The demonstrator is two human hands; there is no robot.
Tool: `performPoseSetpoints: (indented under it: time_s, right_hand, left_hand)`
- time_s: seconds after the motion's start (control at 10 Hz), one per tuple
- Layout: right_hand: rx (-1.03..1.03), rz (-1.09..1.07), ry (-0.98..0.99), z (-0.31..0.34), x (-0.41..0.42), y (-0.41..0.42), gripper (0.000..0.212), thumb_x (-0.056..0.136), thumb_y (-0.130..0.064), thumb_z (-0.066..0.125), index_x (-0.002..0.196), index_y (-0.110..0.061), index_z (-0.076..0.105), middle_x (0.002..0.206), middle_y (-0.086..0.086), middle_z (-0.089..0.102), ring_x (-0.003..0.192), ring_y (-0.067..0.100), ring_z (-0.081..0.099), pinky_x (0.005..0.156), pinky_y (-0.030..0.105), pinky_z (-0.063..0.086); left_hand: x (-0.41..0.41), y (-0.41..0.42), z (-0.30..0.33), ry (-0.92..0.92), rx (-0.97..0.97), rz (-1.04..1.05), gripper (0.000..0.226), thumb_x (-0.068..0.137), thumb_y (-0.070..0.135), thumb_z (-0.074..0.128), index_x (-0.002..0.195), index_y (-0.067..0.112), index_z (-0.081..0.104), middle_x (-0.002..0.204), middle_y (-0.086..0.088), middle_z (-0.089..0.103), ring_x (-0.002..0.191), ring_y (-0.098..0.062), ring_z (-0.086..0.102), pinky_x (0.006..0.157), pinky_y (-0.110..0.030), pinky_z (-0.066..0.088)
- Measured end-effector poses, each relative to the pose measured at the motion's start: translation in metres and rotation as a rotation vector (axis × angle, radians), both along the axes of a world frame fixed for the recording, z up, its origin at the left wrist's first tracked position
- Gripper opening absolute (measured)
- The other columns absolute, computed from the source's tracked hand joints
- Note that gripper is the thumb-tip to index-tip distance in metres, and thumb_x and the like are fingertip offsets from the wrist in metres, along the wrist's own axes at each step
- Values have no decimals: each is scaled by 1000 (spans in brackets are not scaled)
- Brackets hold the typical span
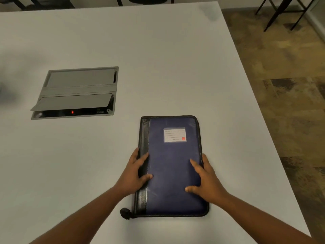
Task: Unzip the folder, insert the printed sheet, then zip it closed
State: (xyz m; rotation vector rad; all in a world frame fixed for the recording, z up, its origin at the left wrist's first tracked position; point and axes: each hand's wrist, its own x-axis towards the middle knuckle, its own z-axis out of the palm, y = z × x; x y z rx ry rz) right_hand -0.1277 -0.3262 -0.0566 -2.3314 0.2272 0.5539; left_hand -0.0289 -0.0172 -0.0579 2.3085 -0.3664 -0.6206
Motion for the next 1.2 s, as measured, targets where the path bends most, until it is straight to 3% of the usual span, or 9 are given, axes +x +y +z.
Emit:
performPoseSetpoints:
  time_s: [0.1,0.2,0.4,0.6,0.7,0.8,0.9,1.0,1.2]
  right_hand:
    - [-63,125,44,2,-49,9,133,55,-68,83,143,-61,-17,151,-16,-44,144,9,-14,117,33,17]
    - [-110,173,40,1,-73,16,136,56,-63,85,142,-61,-20,149,-15,-48,143,10,-16,117,34,20]
    - [-81,128,-57,4,-78,18,120,73,-30,80,141,-67,-12,158,-9,-32,151,35,0,119,44,27]
    - [101,48,-45,4,-55,13,119,77,-20,83,143,-66,-5,160,-20,-16,152,27,8,114,35,38]
    - [-10,59,-52,3,-44,8,106,75,-19,78,153,-48,13,164,-3,-13,149,41,8,116,46,31]
    - [54,48,-51,3,-36,7,104,79,-19,78,154,-45,11,163,-8,-2,148,38,16,111,43,41]
    - [99,35,-61,0,-32,7,110,81,-20,80,156,-38,1,156,-24,0,147,20,21,95,13,45]
    - [65,58,-63,1,-36,8,112,79,-24,81,155,-39,0,158,-22,-14,149,19,13,102,15,39]
    - [-230,136,-160,22,-25,7,105,76,-78,54,153,-42,-7,161,-8,-27,152,26,-7,119,45,21]
  left_hand:
    - [-61,17,-2,53,-8,-58,122,59,72,82,156,47,11,163,13,-28,150,0,-17,119,-17,7]
    - [-94,25,-3,49,10,-95,130,52,77,82,153,56,3,158,21,-37,146,6,-21,115,-10,9]
    - [-117,33,0,-36,34,-90,107,75,45,81,154,54,9,162,20,-27,152,1,-1,113,-14,31]
    - [-104,23,-2,-98,57,-59,103,77,38,83,155,46,16,166,12,-18,151,-2,1,115,-15,25]
    - [-93,17,-4,-93,62,-37,104,76,36,84,155,45,17,167,9,-15,152,-6,3,117,-19,26]
    - [-86,15,-7,-92,64,-34,105,75,35,85,155,45,17,167,9,-14,154,-8,3,115,-15,23]
    - [-79,14,-10,-87,96,-35,106,75,37,85,156,44,18,167,10,-15,155,-10,6,113,-13,22]
    - [-82,14,-5,-66,110,-35,109,75,44,85,157,43,15,166,11,-17,155,-13,6,114,-16,22]
    - [-66,2,33,-53,239,-14,124,64,83,68,160,38,4,167,8,-17,156,-22,6,121,-40,28]
